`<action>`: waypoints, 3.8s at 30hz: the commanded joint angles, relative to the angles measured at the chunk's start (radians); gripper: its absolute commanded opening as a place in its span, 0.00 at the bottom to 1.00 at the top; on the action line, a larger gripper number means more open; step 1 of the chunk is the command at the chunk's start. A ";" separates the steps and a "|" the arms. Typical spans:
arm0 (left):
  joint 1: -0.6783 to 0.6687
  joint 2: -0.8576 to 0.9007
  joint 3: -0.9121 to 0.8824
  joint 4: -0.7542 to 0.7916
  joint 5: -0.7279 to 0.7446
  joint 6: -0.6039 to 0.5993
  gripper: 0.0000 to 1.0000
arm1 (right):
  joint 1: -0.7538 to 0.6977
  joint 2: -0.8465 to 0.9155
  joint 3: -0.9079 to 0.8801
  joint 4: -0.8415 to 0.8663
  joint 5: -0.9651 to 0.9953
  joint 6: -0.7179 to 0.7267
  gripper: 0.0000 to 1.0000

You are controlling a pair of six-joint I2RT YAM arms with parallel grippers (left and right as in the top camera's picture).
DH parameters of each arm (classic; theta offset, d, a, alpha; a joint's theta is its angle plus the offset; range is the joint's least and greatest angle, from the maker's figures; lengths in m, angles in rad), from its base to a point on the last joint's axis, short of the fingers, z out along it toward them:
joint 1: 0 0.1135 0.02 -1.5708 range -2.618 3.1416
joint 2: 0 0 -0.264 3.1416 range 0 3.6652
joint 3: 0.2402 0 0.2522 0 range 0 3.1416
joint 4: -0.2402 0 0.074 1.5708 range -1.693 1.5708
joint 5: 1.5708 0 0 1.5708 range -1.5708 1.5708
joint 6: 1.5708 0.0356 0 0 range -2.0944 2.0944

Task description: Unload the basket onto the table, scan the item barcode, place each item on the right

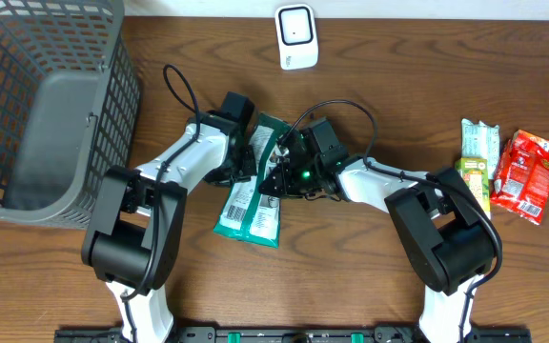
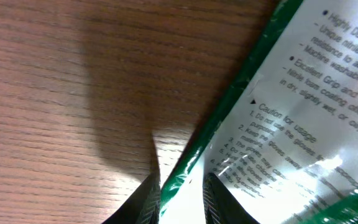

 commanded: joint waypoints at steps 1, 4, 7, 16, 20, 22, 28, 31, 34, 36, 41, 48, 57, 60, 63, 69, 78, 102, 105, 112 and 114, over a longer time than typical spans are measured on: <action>-0.030 0.055 -0.050 -0.002 0.048 -0.001 0.25 | 0.007 0.020 -0.005 0.003 -0.002 -0.085 0.01; -0.019 0.037 -0.050 -0.009 0.048 0.002 0.19 | 0.006 0.018 -0.005 0.004 -0.011 -0.102 0.01; -0.001 -0.025 -0.048 -0.013 0.040 0.002 0.19 | 0.003 0.008 -0.005 0.002 -0.021 -0.145 0.01; 0.114 -0.392 -0.046 -0.068 0.040 0.016 0.22 | -0.023 -0.140 -0.005 -0.166 0.082 -0.292 0.01; 0.153 -0.522 -0.046 -0.093 0.040 0.077 0.28 | -0.037 -0.236 -0.005 -0.272 0.193 -0.362 0.01; 0.183 -0.599 -0.035 -0.131 0.040 0.116 0.29 | -0.036 -0.315 -0.005 -0.324 0.296 -0.404 0.01; 0.236 -0.701 -0.027 -0.163 0.035 0.222 0.44 | -0.024 -0.484 -0.005 -0.475 0.489 -0.500 0.01; 0.260 -0.710 -0.027 -0.162 -0.009 0.227 0.56 | -0.024 -0.553 -0.005 -0.535 0.489 -0.523 0.01; 0.279 -0.709 -0.027 -0.159 -0.027 0.227 0.70 | -0.024 -0.599 -0.005 -0.557 0.495 -0.575 0.01; 0.280 -0.708 -0.028 -0.160 -0.027 0.227 0.81 | -0.024 -0.613 -0.005 -0.565 0.520 -0.594 0.01; 0.280 -0.708 -0.028 -0.160 -0.027 0.227 0.88 | -0.026 -0.617 0.019 -0.612 0.582 -0.688 0.01; 0.280 -0.708 -0.028 -0.160 -0.027 0.227 0.88 | -0.035 -0.593 0.283 -0.827 0.760 -0.768 0.01; 0.280 -0.708 -0.028 -0.160 -0.027 0.227 0.88 | -0.033 -0.452 0.749 -0.978 0.967 -0.950 0.01; 0.280 -0.708 -0.028 -0.160 -0.027 0.227 0.88 | -0.023 -0.413 0.805 -0.860 1.020 -1.038 0.01; 0.280 -0.708 -0.028 -0.160 -0.027 0.227 0.88 | -0.014 -0.363 0.805 -0.676 1.094 -1.173 0.01; 0.280 -0.708 -0.028 -0.160 -0.027 0.227 0.88 | -0.007 -0.203 0.805 -0.418 1.247 -1.361 0.01; 0.280 -0.708 -0.028 -0.159 -0.027 0.227 0.88 | 0.009 0.065 0.805 0.063 1.315 -1.620 0.01; 0.280 -0.708 -0.028 -0.159 -0.027 0.227 0.88 | 0.038 0.491 0.805 0.693 1.295 -1.972 0.01; 0.280 -0.708 -0.028 -0.160 -0.027 0.227 0.88 | 0.042 0.491 0.805 0.666 1.273 -1.970 0.01; 0.280 -0.708 -0.028 -0.160 -0.027 0.227 0.89 | 0.052 0.491 0.805 0.623 1.271 -1.973 0.01; 0.280 -0.708 -0.028 -0.160 -0.027 0.227 0.89 | 0.058 0.491 0.805 0.603 1.275 -1.965 0.01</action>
